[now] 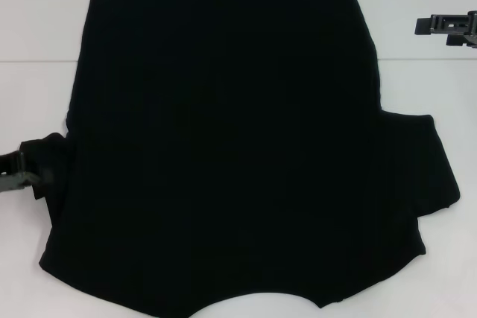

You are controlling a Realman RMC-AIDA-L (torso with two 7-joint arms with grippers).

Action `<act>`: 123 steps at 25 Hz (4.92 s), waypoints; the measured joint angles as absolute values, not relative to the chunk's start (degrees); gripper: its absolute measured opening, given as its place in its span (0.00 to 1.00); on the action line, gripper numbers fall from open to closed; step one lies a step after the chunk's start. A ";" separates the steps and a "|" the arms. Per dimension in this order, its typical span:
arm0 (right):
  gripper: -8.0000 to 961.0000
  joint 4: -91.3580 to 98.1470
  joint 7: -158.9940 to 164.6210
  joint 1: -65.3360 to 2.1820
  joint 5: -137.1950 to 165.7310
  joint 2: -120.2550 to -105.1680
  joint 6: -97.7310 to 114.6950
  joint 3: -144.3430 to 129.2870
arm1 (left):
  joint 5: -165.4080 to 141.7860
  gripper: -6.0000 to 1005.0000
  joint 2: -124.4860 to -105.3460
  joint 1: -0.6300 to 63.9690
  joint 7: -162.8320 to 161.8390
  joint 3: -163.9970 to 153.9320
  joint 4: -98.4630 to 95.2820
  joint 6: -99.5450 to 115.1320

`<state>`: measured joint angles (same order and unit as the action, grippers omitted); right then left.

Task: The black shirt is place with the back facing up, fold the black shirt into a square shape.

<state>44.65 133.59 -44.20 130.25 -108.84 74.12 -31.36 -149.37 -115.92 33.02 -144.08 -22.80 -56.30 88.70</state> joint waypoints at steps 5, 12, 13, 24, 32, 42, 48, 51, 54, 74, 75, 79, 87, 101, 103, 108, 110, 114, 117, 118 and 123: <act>0.98 44.65 133.59 -44.20 130.26 -108.78 74.60 -31.28 | -149.80 0.01 -114.55 32.99 -145.47 -22.47 -57.28 87.33; 0.98 44.65 133.76 -44.21 130.26 -108.72 74.62 -31.26 | -153.38 0.01 -113.96 32.93 -146.55 -20.43 -57.60 85.80; 0.98 44.65 133.80 -44.21 130.25 -108.72 74.62 -31.24 | -153.87 0.01 -113.94 32.82 -146.75 -20.23 -57.63 85.33; 0.98 44.65 133.84 -44.35 130.26 -108.72 74.62 -31.20 | -156.89 0.01 -114.07 32.14 -148.31 -19.12 -57.84 82.83; 0.98 44.65 133.80 -44.48 130.26 -108.63 74.62 -31.20 | -156.90 0.01 -113.72 31.71 -148.17 -16.20 -58.97 82.60; 0.98 44.65 133.79 -44.67 130.25 -108.63 74.62 -31.20 | -156.87 0.01 -113.56 31.67 -148.32 -13.86 -59.91 82.09; 0.98 44.65 133.77 -44.61 130.26 -108.63 74.62 -31.20 | -156.30 0.01 -113.51 31.64 -148.23 -13.70 -59.94 82.25; 0.98 44.65 133.79 -44.53 130.25 -108.63 74.63 -31.20 | -154.94 0.01 -113.73 31.93 -147.50 -14.45 -59.94 83.93; 0.98 44.65 133.80 -44.49 130.25 -108.63 74.70 -31.21 | -152.00 0.01 -114.18 32.54 -146.58 -16.78 -59.88 86.41; 0.98 44.65 133.62 -44.32 130.26 -108.63 74.20 -31.54 | -149.63 0.01 -117.41 39.31 -139.40 -47.61 -57.45 88.61; 0.98 44.65 133.61 -44.32 130.26 -108.63 74.07 -31.56 | -149.61 0.01 -118.04 39.32 -137.45 -48.29 -58.06 89.05; 0.98 44.65 133.59 -44.29 130.29 -108.61 74.00 -31.53 | -149.73 0.02 -119.20 39.03 -134.53 -49.96 -59.63 89.62; 0.97 44.65 133.60 -44.29 130.55 -108.55 73.91 -31.61 | -148.50 0.03 -117.51 39.26 -137.21 -35.89 -59.47 89.63; 0.95 49.89 135.55 -42.97 139.63 -107.82 82.99 -31.39 | -132.71 0.53 -118.25 31.91 -107.17 -27.57 -50.39 95.97; 0.95 51.28 137.06 -41.80 141.23 -107.44 85.54 -31.22 | -131.70 0.61 -118.72 31.91 -108.22 -26.82 -50.32 95.23; 0.94 54.28 142.32 -38.60 143.32 -106.15 90.42 -30.96 | -126.59 0.79 -119.19 31.85 -110.61 -25.62 -50.29 94.52; 0.94 54.43 142.93 -38.27 145.71 -106.08 92.24 -30.85 | -125.36 0.87 -119.02 32.08 -111.92 -25.62 -50.27 94.42; 0.93 51.71 142.47 -38.33 148.08 -106.90 92.35 -31.01 | -122.38 0.93 -119.24 32.32 -112.70 -25.63 -50.25 94.16; 0.93 47.32 141.70 -38.77 147.88 -107.46 90.02 -31.22 | -120.54 0.96 -119.44 32.31 -112.48 -25.66 -49.67 93.71; 0.93 46.03 141.57 -38.90 147.90 -107.55 89.04 -31.42 | -120.19 0.96 -119.45 32.33 -112.43 -25.66 -49.34 93.53; 0.92 40.71 141.53 -39.20 148.12 -107.90 84.09 -32.61 | -118.71 0.96 -119.00 32.22 -112.33 -25.67 -47.96 92.66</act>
